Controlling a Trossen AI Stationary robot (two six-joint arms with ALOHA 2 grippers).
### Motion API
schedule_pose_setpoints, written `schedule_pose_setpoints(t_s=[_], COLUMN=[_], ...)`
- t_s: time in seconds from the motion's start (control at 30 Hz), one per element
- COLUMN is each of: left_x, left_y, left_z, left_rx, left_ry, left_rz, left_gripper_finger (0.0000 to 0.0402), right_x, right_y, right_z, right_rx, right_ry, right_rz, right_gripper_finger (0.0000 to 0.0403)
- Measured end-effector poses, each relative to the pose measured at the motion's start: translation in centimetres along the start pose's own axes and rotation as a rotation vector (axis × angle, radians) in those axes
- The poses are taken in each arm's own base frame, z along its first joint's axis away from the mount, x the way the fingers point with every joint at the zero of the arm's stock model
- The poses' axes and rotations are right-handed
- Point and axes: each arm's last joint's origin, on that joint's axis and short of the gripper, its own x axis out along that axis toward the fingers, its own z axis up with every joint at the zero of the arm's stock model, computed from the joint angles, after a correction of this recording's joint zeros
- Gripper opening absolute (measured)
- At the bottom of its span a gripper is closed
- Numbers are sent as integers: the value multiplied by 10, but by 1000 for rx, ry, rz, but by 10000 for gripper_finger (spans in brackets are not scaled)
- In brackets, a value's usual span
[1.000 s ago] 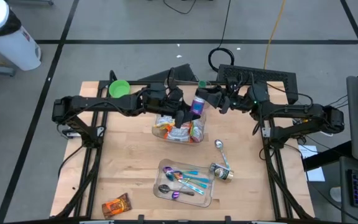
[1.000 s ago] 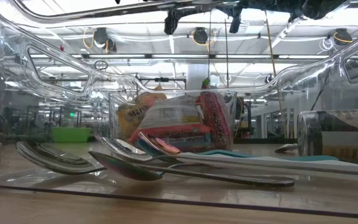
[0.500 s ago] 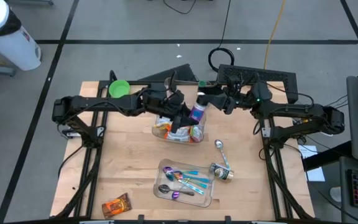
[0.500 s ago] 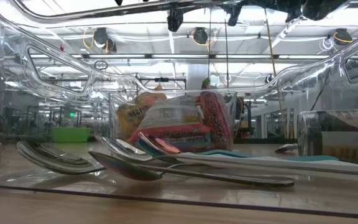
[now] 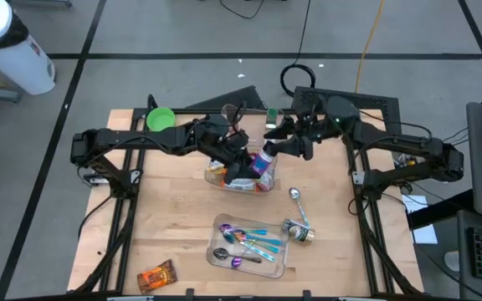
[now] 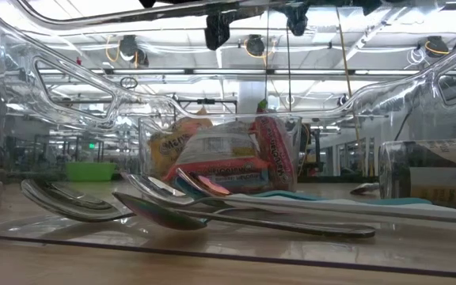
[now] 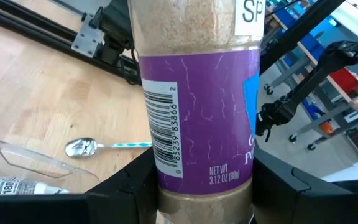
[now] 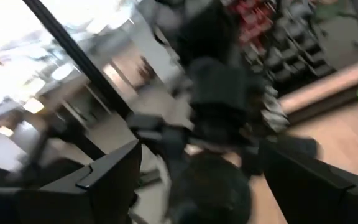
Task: Pick & Place Food Item
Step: Put the violet seasoning bottle into the top transparent bin
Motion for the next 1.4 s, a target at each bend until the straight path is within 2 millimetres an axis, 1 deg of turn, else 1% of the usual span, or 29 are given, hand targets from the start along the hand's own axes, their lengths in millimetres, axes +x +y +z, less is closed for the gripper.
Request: schedule_pose_setpoints(t_s=[0.07,0.2,0.43,0.53,0.63,0.7,0.87,1.03,1.4], left_x=[0,0,0,0,0,0,0,-2,-13], left_y=[0,0,1,1,2,2,3,7,21], left_z=[0,0,0,0,-1,-2,-4,-1,10], left_rx=[1,4,17,15,15,12,9,10,8], left_ry=[0,-7,-12,-9,-5,2,20,2,-32], left_rz=[0,14,30,32,40,45,57,65,41], left_gripper_finger=[194,194,195,195,195,195,195,195,200], right_x=[0,0,7,10,12,13,13,12,10], right_y=[0,0,-10,-13,-15,-15,-13,-11,-13], right_z=[0,0,-6,-8,-9,-8,-6,-4,1], right_rx=[-4,7,65,74,79,81,70,57,39], right_ry=[32,36,77,88,92,92,74,62,13], right_rz=[-23,-24,-43,-47,-43,-31,-16,6,-17], right_gripper_finger=[313,313,312,306,287,266,190,190,190])
